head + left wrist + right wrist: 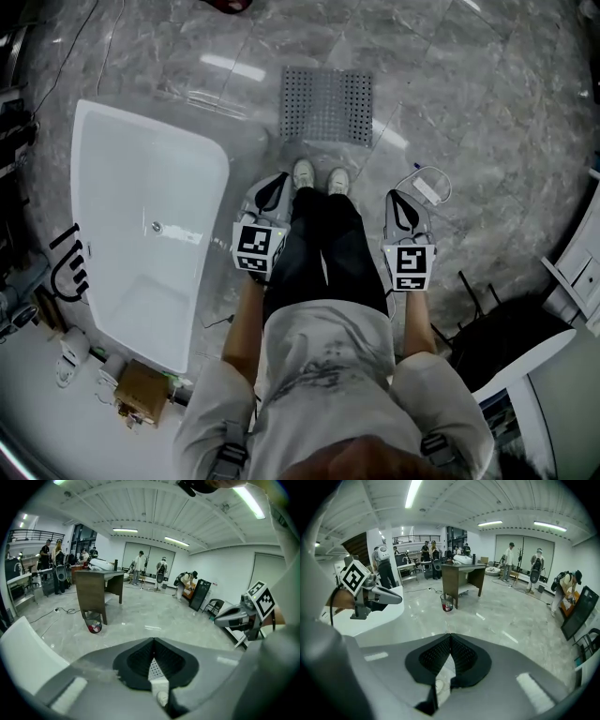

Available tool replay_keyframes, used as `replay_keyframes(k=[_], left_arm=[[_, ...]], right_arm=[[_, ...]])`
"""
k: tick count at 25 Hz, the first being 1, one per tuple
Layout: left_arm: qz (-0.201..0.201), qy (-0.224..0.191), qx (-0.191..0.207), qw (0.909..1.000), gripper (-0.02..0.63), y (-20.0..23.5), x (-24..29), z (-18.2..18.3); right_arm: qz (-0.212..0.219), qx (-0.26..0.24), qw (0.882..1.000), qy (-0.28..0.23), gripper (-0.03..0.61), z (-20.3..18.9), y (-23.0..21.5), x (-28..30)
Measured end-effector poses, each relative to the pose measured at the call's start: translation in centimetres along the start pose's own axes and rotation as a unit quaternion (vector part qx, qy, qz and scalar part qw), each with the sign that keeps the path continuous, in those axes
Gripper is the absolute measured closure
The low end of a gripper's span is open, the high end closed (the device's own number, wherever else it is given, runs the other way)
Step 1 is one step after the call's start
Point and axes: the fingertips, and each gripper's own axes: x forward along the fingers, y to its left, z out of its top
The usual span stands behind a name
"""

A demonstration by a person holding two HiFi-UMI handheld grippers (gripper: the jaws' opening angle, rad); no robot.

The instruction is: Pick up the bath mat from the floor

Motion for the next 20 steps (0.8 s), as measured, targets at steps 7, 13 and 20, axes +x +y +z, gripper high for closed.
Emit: replay_keyframes(k=[7, 13, 20], left_arm=[[-0.01, 0.041, -0.002, 0.9991, 0.611, 2.2, 4.4, -5.2], [-0.013, 0.046, -0.005, 0.9988, 0.606, 3.8, 7.6, -8.9], [-0.013, 0.061, -0.022, 0.9978, 0.598, 4.9, 10.8, -13.2]], right_arm=[[-0.007, 0.008, 1.0, 0.022, 0.577, -3.9, 0.0, 4.8], [-0.009, 0.017, 0.999, 0.047, 0.575, -7.8, 0.1, 8.6], [0.004, 0.002, 0.998, 0.067, 0.575, -11.2, 0.3, 13.3]])
